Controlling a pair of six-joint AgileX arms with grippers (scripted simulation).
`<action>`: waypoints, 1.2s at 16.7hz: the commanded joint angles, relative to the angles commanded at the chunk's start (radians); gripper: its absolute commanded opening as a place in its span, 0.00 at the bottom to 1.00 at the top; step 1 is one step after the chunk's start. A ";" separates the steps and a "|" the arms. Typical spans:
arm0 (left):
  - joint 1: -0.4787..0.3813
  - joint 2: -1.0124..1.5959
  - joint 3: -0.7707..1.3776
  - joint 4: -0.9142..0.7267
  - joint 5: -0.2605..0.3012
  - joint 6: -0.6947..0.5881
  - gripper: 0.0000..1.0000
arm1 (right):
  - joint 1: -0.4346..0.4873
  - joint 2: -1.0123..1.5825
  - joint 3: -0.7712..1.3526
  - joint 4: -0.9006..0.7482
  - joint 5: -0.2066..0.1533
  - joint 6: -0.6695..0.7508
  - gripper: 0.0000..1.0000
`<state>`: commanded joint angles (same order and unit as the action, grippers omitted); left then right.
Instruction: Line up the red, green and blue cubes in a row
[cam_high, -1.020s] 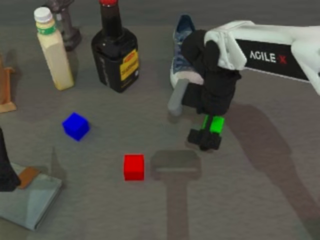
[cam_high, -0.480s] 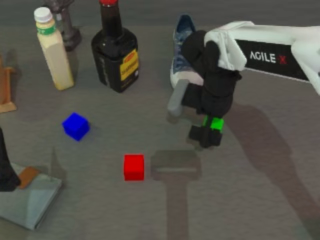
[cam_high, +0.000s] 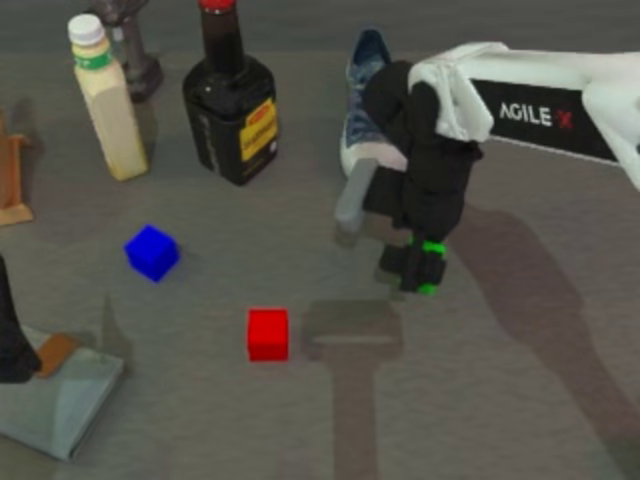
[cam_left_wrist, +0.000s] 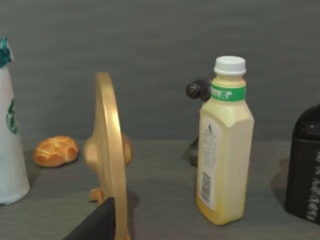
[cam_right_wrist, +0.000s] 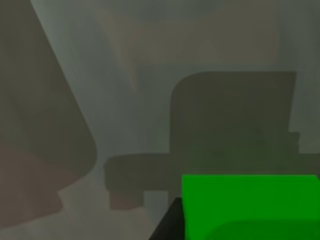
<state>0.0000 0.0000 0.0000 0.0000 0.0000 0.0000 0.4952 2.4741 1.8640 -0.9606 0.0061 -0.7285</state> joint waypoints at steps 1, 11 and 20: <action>0.000 0.000 0.000 0.000 0.000 0.000 1.00 | 0.000 0.000 0.000 0.000 0.000 0.000 0.00; 0.000 0.000 0.000 0.000 0.000 0.000 1.00 | 0.011 -0.089 0.124 -0.198 -0.014 0.013 0.00; 0.000 0.000 0.000 0.000 0.000 0.000 1.00 | 0.048 -0.128 0.131 -0.246 -0.016 -0.005 0.00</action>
<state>0.0000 0.0000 0.0000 0.0000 0.0000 0.0000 0.5434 2.3456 1.9952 -1.2067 -0.0095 -0.7331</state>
